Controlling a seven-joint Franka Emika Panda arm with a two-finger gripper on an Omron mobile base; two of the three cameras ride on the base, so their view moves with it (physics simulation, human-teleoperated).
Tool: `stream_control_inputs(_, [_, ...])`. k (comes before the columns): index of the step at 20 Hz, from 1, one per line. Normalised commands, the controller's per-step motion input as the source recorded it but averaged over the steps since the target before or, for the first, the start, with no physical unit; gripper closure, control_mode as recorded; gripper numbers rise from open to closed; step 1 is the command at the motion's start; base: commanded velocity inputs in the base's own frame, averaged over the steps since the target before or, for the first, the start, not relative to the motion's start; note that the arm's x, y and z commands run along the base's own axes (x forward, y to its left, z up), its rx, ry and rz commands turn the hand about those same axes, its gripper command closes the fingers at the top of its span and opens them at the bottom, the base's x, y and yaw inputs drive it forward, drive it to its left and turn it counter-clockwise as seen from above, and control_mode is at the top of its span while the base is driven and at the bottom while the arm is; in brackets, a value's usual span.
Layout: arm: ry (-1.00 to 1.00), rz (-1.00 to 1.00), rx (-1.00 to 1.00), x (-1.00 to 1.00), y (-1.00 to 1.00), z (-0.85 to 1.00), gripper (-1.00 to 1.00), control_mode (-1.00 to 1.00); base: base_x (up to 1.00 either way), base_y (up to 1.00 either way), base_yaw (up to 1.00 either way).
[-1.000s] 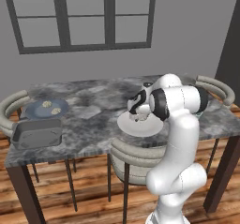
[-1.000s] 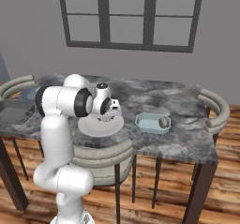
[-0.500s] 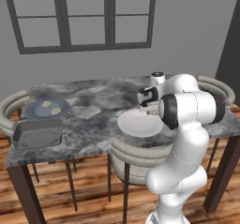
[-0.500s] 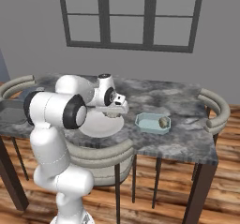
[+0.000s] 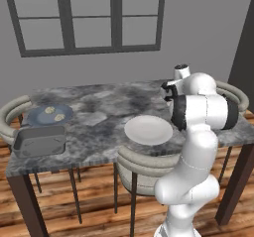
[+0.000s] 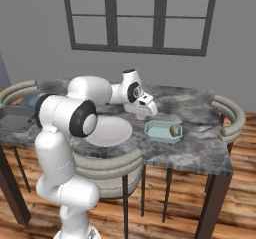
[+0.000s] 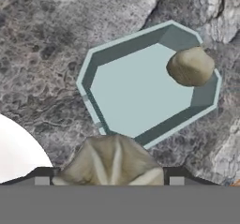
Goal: Place two dumplings into each of the tupperware containers and then place the containers in the fridge.
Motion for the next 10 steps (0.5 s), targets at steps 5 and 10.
stream_control_inputs(5, [0.07, -0.01, 0.03, 0.60, -0.88, -0.21, 1.00, -1.00, 0.00, 0.00, 0.00])
stream_control_inputs(10, [0.00, 0.00, 0.11, 0.32, -0.57, -0.75, 1.00, -1.00, 0.00, 0.00, 0.00])
